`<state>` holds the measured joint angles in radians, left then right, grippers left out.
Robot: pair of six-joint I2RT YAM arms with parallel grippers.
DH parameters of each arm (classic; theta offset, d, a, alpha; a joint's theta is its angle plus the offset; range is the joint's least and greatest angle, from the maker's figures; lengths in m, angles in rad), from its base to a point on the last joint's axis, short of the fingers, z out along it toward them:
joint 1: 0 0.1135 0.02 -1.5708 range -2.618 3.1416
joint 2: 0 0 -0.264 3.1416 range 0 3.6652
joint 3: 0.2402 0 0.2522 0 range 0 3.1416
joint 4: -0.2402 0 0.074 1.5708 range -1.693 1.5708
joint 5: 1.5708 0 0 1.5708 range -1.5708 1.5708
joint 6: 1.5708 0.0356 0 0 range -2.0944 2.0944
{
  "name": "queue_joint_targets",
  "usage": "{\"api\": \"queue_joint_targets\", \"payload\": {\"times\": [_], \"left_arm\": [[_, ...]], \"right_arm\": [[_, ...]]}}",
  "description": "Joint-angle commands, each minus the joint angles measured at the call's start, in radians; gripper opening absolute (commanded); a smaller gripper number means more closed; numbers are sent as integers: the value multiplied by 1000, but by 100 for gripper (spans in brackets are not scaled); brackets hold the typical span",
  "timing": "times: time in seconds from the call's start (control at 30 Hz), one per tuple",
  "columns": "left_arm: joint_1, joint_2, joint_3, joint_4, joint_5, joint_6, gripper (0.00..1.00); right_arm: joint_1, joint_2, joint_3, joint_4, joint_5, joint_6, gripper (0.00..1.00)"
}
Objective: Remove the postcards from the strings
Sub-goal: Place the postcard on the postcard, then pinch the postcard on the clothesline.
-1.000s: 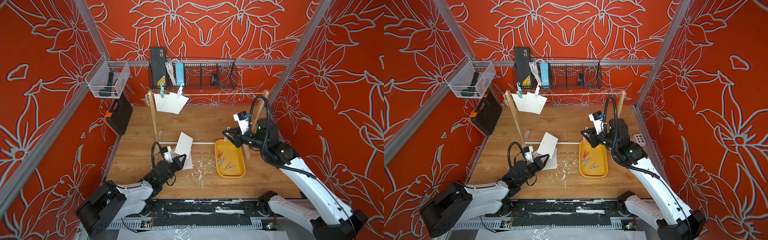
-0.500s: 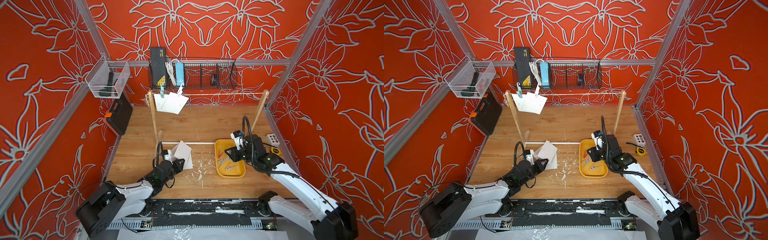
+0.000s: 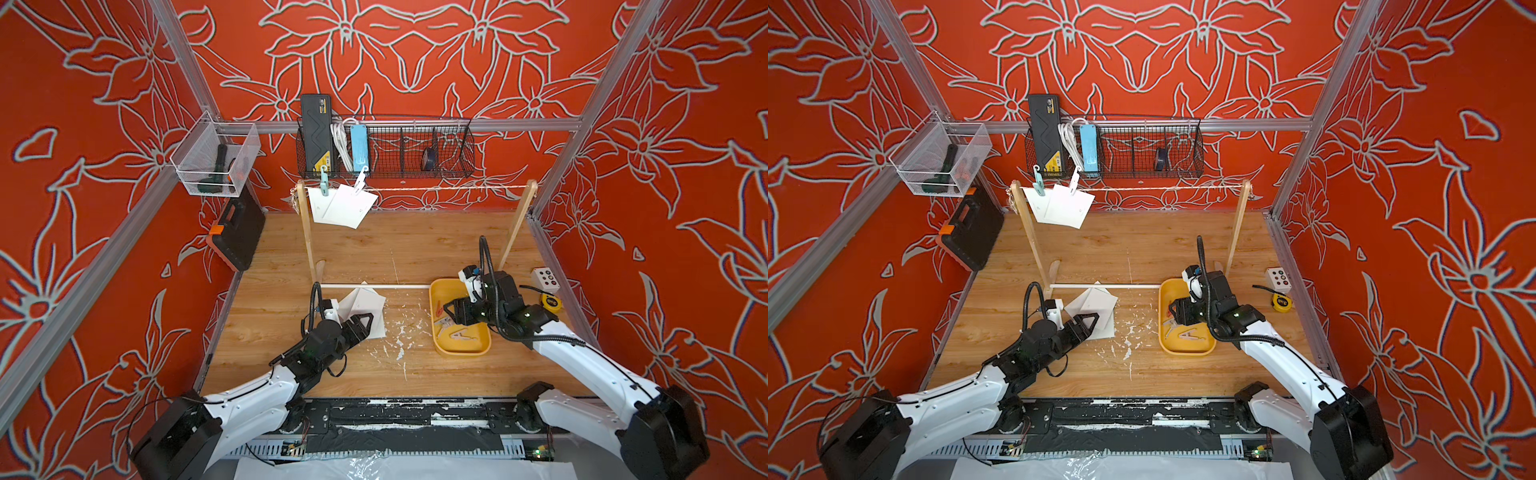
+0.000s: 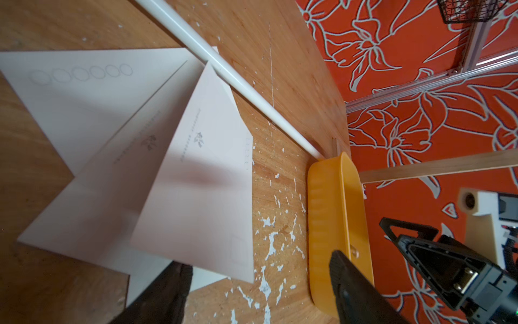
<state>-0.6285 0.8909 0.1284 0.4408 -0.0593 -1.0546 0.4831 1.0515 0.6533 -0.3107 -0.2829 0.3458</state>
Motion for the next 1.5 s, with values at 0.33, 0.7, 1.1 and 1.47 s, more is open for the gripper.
{"api": "queue_joint_targets", "payload": {"times": [0.33, 0.7, 1.1, 1.47], "left_arm": [[3, -253, 24, 42, -72, 95, 83], [128, -165, 56, 415, 67, 33, 95], [336, 46, 133, 937, 284, 14, 97], [438, 337, 199, 1337, 389, -132, 97]], "right_arm": [[18, -100, 250, -136, -80, -94, 74], [31, -52, 416, -129, -182, -138, 76], [37, -8, 480, -83, -242, -162, 75], [41, -3, 486, -54, -265, -163, 74]]}}
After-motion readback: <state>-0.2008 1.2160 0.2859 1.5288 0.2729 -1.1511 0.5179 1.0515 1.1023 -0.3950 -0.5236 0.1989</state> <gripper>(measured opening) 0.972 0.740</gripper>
